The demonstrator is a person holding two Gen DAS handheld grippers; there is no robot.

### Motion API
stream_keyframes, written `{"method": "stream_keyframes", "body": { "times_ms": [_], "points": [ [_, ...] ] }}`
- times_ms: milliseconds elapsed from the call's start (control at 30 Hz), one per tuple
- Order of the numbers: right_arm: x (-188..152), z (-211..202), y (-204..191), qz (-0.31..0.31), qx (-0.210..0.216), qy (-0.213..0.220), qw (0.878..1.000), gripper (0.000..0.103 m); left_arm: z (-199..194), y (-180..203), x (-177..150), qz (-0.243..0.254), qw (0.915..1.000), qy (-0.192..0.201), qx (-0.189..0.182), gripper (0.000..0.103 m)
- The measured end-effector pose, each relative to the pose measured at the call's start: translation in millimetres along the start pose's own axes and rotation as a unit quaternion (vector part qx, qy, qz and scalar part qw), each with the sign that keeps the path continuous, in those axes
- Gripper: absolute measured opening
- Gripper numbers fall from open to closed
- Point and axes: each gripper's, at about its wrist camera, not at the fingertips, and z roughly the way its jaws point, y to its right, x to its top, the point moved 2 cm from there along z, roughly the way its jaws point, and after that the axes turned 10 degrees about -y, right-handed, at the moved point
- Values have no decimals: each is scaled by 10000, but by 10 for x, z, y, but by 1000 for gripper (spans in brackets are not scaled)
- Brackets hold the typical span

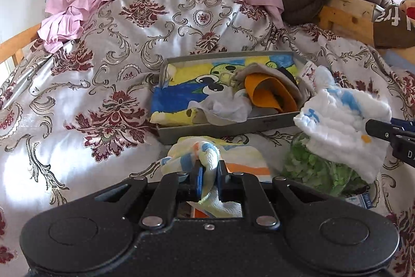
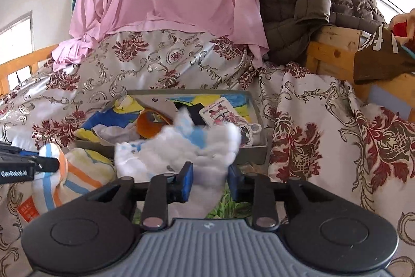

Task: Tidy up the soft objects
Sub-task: 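Lift the striped towel and white muslin cloth up from the table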

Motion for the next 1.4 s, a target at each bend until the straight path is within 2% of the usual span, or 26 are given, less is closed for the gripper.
{"method": "stream_keyframes", "body": {
  "times_ms": [233, 300, 433, 567, 667, 1033, 1267, 1400],
  "points": [
    [4, 2, 22, 176, 381, 79, 9991, 56, 47, 91, 8, 236, 9996, -1, -133, 22],
    [8, -3, 25, 209, 463, 115, 9986, 63, 59, 133, 2, 352, 9992, -17, -180, 32],
    [10, -13, -20, 127, 617, 201, 9978, 75, 95, 212, -22, 649, 9976, -106, -237, 45],
    [5, 9, -122, -108, 606, 238, 9978, 80, 118, 253, -28, 810, 9957, -233, -381, 62],
    [-6, 41, -168, -210, 609, 188, 9977, 81, 133, 279, -40, 920, 9941, -310, -487, 67],
    [-67, 126, -318, -648, 419, 26, 9970, 82, 194, 303, -72, 1191, 9911, -430, -404, 66],
    [-96, 148, -342, -744, 329, -47, 9967, 79, 193, 292, -103, 1318, 9902, -361, -278, 56],
    [-100, 146, -348, -777, 333, -49, 9964, 73, 189, 290, -109, 1307, 9906, -357, -211, 50]
  ]
}}
